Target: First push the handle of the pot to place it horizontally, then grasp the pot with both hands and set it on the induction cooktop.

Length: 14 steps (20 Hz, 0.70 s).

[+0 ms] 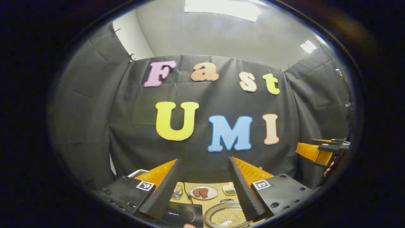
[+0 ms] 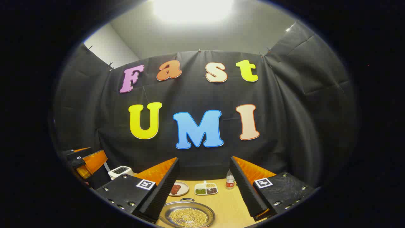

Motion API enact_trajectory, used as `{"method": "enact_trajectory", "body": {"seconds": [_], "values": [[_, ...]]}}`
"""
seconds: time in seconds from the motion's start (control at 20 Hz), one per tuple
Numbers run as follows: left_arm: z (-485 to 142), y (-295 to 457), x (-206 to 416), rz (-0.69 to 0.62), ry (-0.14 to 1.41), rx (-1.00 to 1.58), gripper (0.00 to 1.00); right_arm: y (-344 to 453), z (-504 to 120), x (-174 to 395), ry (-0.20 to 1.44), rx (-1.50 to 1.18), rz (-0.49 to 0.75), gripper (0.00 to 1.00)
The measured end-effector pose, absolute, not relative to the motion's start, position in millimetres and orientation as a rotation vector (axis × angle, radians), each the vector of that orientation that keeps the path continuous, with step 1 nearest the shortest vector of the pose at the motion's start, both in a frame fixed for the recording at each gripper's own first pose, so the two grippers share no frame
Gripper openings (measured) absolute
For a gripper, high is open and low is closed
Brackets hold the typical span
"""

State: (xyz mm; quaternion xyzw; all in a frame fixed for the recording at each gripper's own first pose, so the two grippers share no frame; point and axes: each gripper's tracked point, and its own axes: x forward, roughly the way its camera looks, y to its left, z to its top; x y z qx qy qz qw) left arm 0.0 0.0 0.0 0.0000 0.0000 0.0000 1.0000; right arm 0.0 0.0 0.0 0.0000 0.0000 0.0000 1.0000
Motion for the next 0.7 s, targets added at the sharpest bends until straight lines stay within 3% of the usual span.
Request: {"method": "enact_trajectory", "body": {"seconds": [0.7], "values": [[-4,-2,-1,0.008,-0.003,0.008,0.99,-7,-12,-1,0.035,-0.015,-0.011,0.98]]}}
